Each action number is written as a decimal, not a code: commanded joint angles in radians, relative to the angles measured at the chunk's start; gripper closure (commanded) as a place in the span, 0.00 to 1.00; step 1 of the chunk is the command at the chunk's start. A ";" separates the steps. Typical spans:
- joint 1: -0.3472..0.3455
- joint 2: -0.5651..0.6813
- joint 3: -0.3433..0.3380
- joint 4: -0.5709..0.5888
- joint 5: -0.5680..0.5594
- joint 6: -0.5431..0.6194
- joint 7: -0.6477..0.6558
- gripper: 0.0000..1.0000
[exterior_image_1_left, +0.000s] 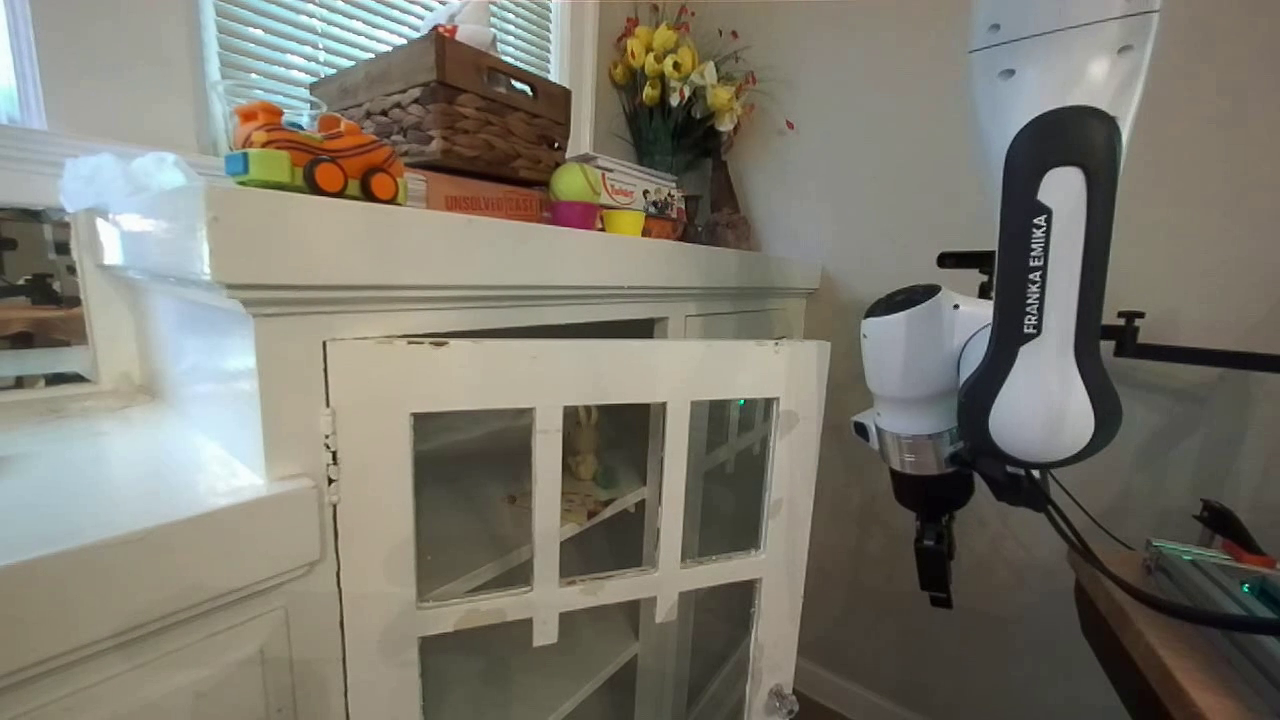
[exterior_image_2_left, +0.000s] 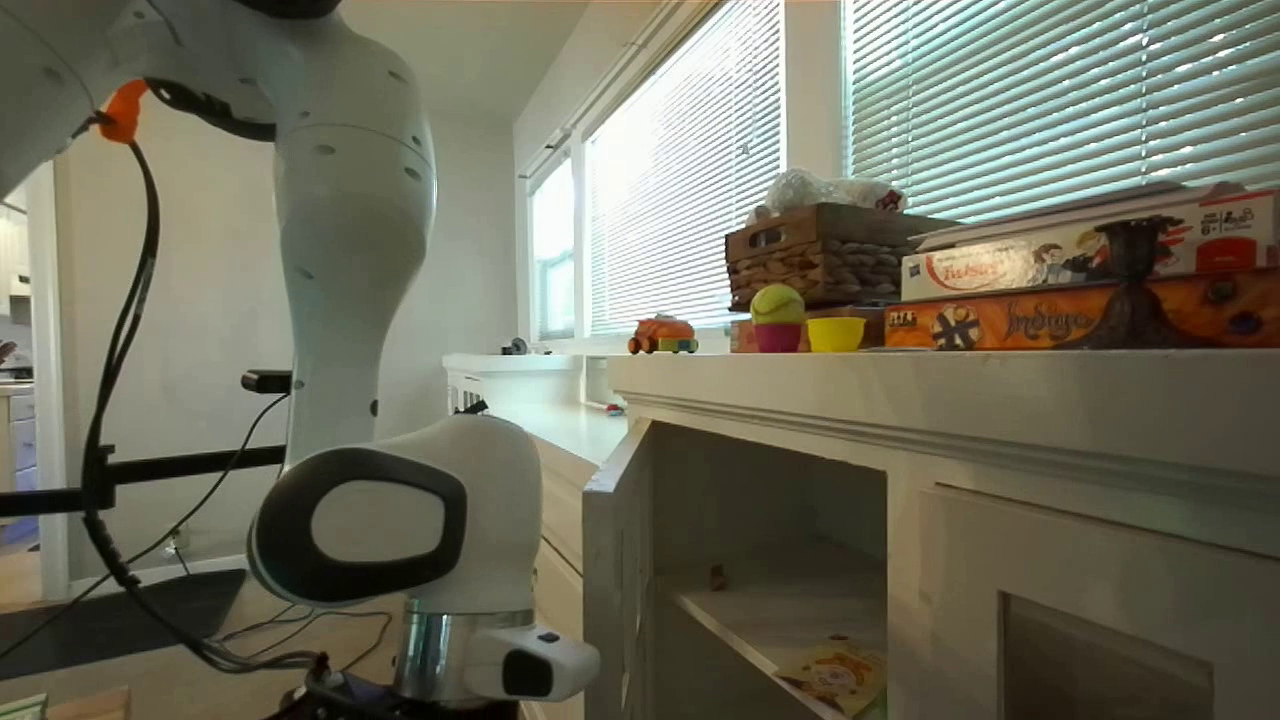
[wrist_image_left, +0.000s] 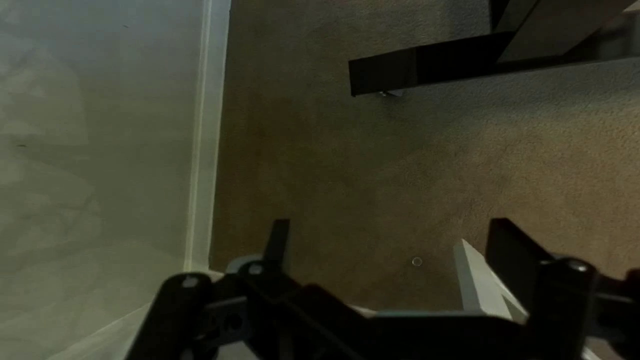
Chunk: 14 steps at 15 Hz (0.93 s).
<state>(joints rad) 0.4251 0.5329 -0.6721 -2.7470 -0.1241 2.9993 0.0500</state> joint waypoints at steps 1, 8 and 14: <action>0.066 -0.032 -0.089 0.003 -0.019 0.000 0.053 0.00; 0.233 -0.076 -0.319 -0.066 -0.019 0.047 0.082 0.00; 0.244 -0.058 -0.369 0.007 0.006 0.026 0.057 0.00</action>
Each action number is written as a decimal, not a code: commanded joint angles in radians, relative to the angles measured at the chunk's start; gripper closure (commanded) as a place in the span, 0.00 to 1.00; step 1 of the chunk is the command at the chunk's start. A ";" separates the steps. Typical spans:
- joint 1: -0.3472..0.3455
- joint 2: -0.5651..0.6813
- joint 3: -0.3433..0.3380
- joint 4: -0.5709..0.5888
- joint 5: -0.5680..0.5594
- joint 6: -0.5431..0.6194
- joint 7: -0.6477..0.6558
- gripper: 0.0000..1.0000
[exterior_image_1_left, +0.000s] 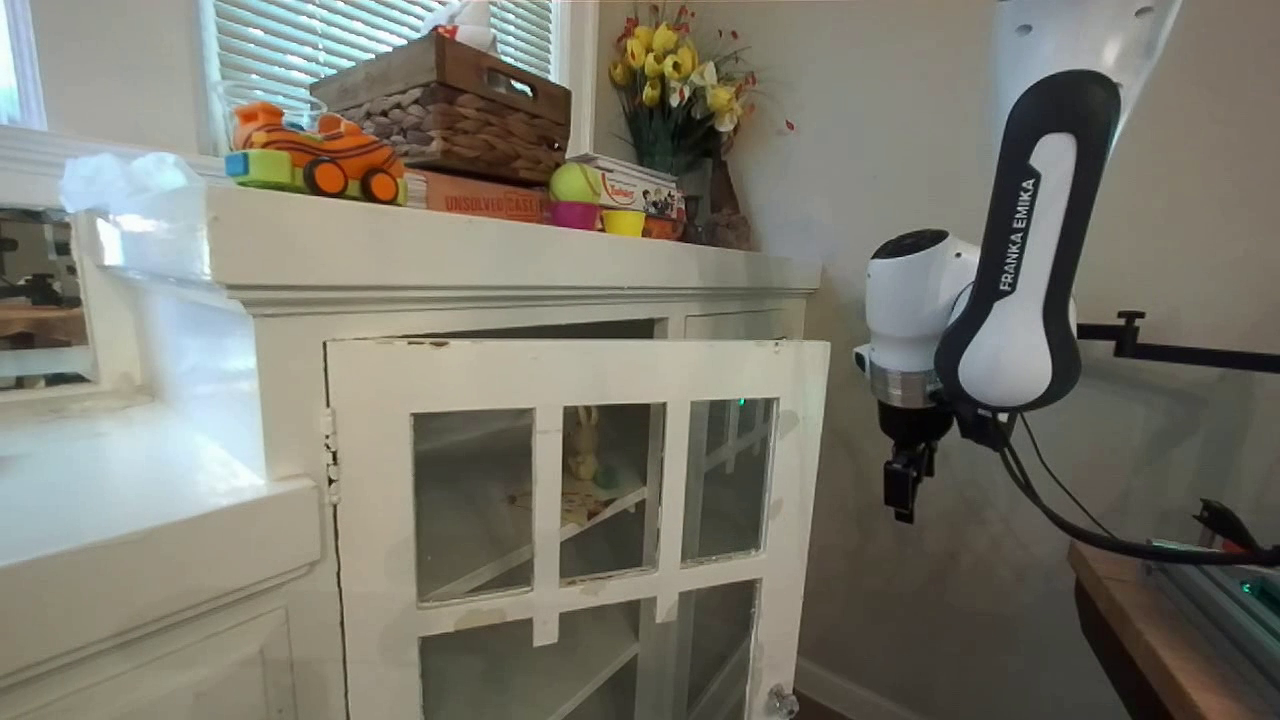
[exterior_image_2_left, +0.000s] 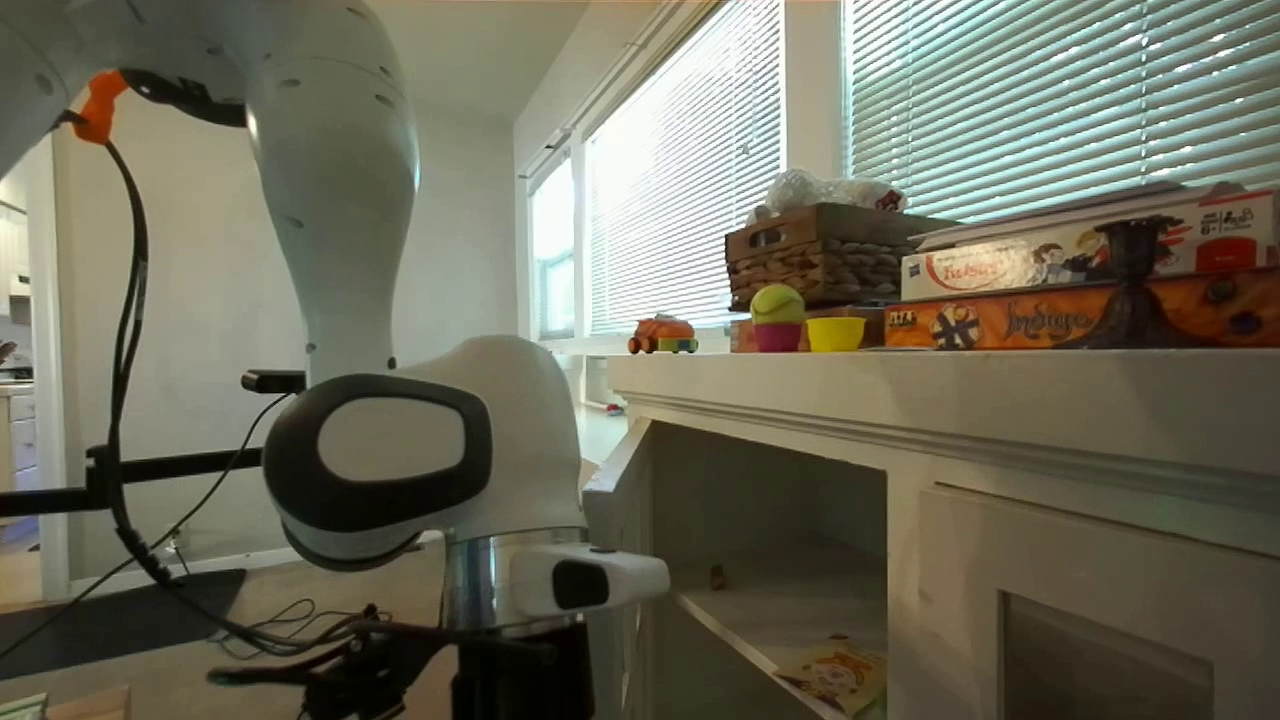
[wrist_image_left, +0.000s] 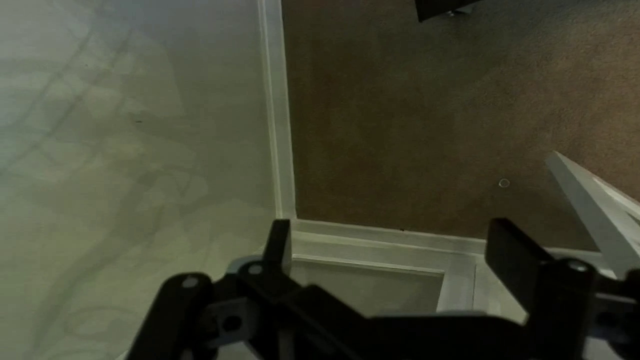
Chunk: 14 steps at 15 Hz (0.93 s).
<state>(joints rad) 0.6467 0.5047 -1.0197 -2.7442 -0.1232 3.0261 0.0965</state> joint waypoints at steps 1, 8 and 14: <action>0.031 -0.037 -0.023 0.001 0.001 0.016 -0.001 0.00; 0.101 -0.099 0.058 -0.040 -0.008 0.121 -0.057 0.00; 0.051 -0.103 0.148 0.001 -0.003 0.094 -0.077 0.00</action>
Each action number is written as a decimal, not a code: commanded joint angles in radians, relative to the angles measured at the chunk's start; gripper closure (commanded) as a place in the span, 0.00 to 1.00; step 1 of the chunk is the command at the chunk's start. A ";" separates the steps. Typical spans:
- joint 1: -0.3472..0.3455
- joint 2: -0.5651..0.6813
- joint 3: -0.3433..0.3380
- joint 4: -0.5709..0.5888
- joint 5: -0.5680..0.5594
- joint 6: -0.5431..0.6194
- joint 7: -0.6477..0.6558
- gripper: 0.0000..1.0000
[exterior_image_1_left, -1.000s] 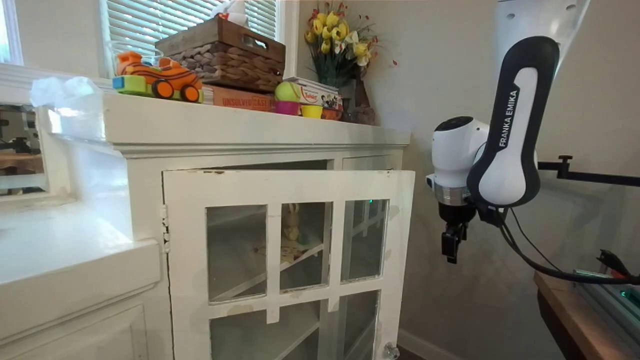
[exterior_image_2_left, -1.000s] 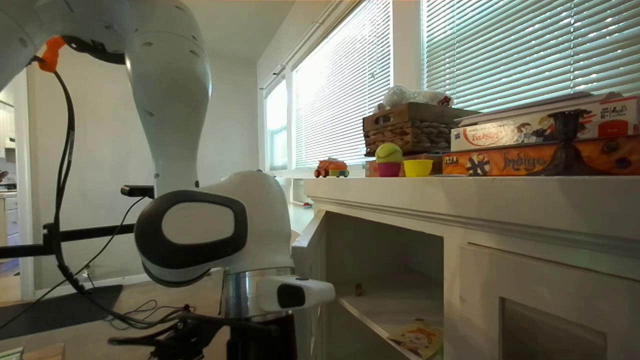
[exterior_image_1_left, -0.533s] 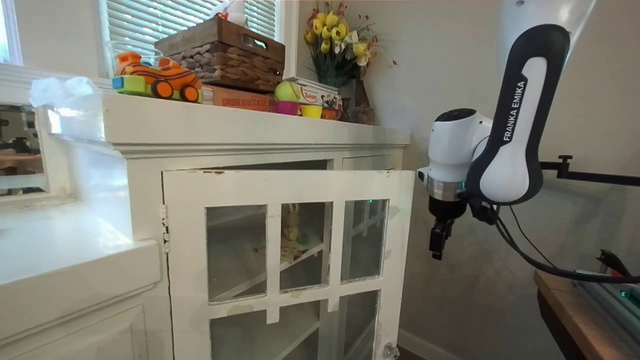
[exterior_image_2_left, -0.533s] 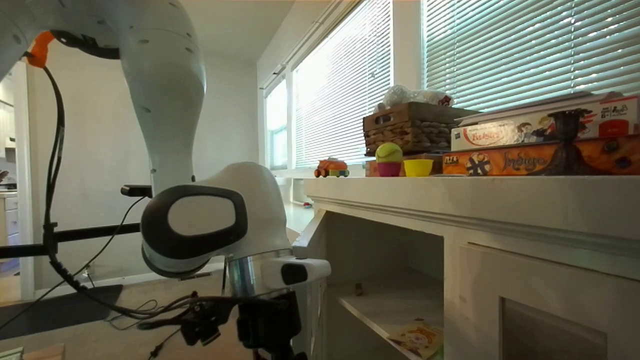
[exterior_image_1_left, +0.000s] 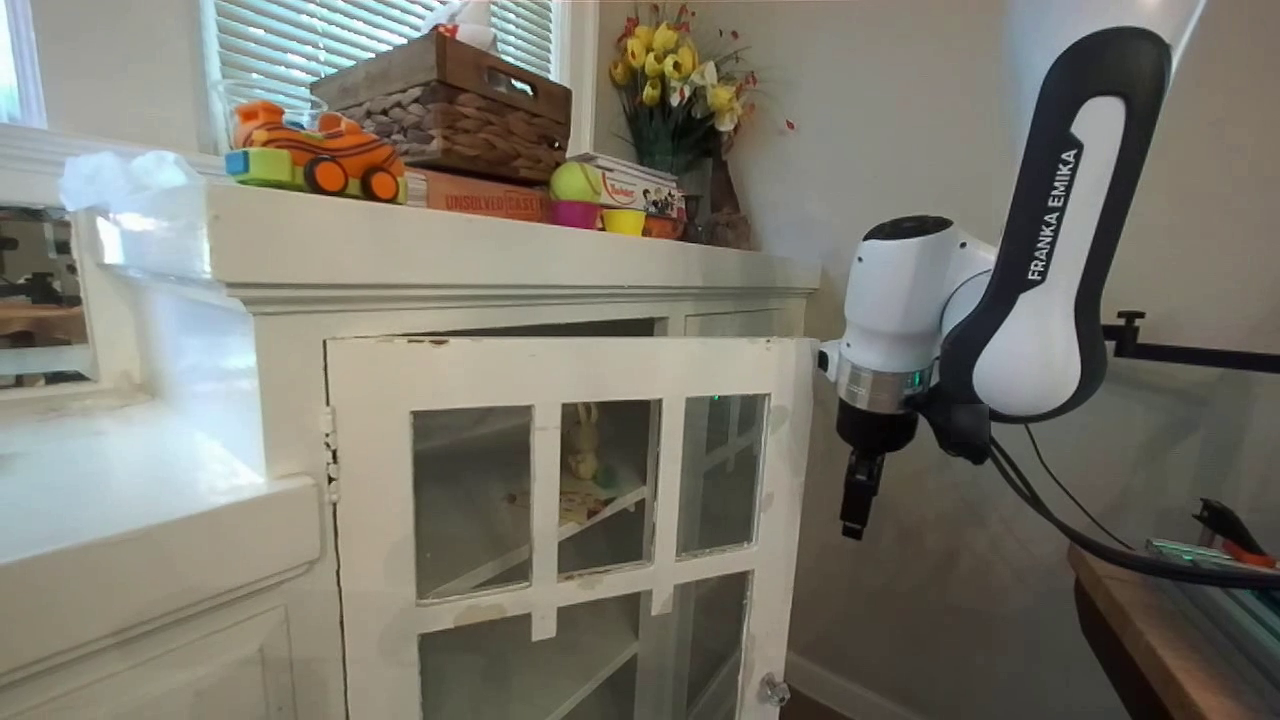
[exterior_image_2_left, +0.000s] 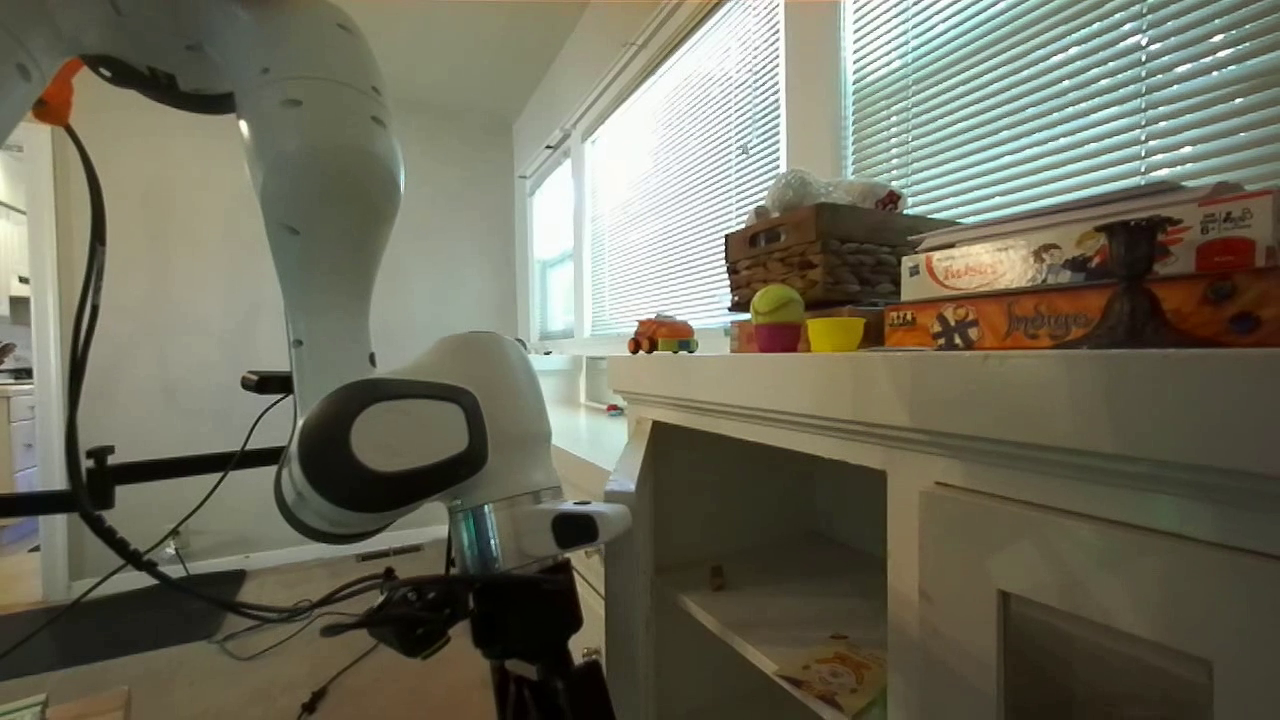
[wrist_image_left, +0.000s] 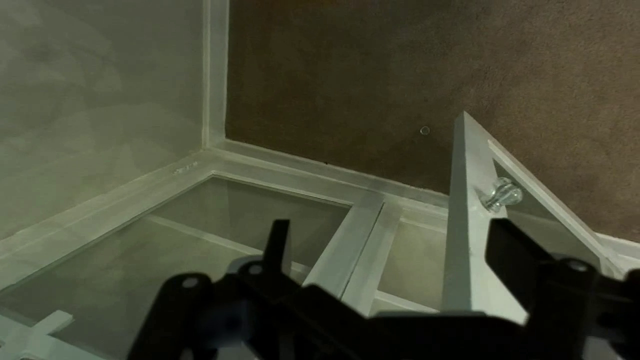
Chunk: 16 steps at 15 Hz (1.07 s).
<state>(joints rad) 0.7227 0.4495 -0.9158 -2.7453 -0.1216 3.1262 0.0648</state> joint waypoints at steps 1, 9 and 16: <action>-0.038 -0.054 0.065 0.003 -0.007 -0.004 -0.049 0.00; -0.120 -0.098 0.314 0.005 -0.032 -0.003 -0.100 0.00; -0.150 -0.123 0.491 0.005 -0.024 0.011 -0.070 0.00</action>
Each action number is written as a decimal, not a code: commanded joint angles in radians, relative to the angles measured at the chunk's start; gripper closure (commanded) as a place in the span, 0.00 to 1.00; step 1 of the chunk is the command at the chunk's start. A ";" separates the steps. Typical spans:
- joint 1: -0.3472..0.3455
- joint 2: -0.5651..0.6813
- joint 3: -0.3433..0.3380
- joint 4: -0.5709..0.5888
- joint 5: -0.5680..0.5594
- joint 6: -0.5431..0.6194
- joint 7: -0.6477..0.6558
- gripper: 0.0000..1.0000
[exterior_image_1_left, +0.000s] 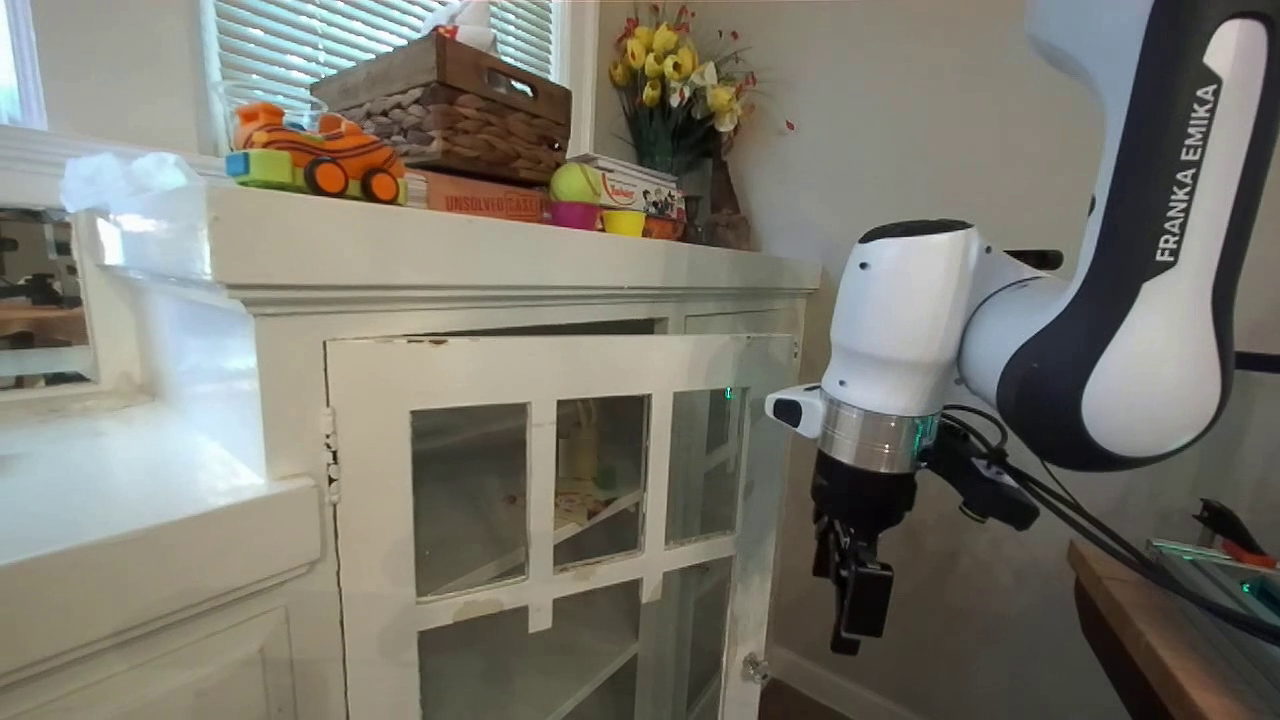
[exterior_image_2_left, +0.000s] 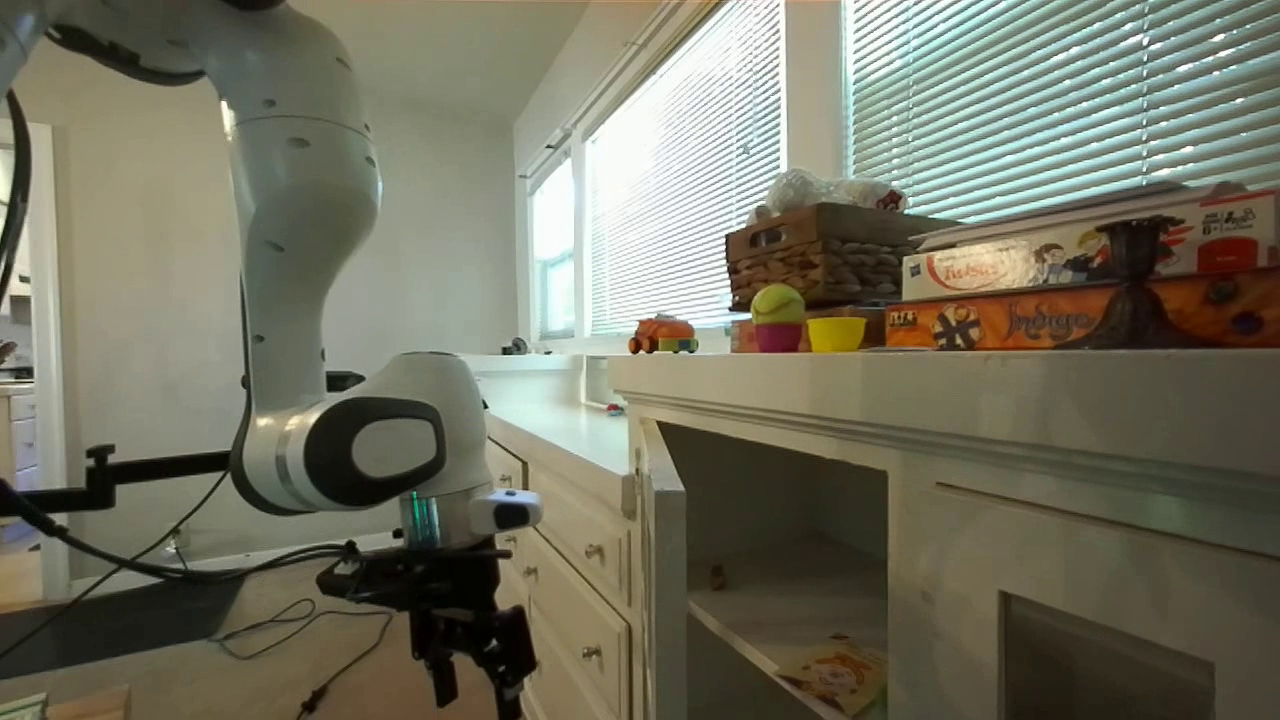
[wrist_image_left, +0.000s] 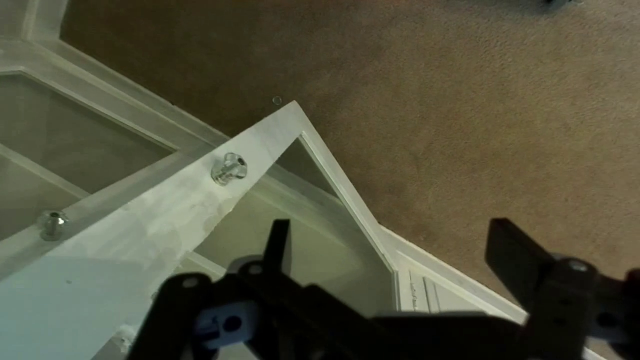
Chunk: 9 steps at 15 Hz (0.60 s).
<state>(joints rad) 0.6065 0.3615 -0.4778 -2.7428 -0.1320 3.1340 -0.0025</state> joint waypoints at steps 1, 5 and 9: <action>-0.032 -0.042 0.060 0.002 -0.015 0.012 -0.006 0.00; 0.049 -0.081 0.002 -0.001 -0.024 0.056 -0.005 0.00; 0.188 -0.136 -0.143 -0.007 -0.028 0.117 -0.044 0.00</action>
<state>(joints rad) 0.7069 0.2852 -0.5262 -2.7416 -0.1345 3.2280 -0.0119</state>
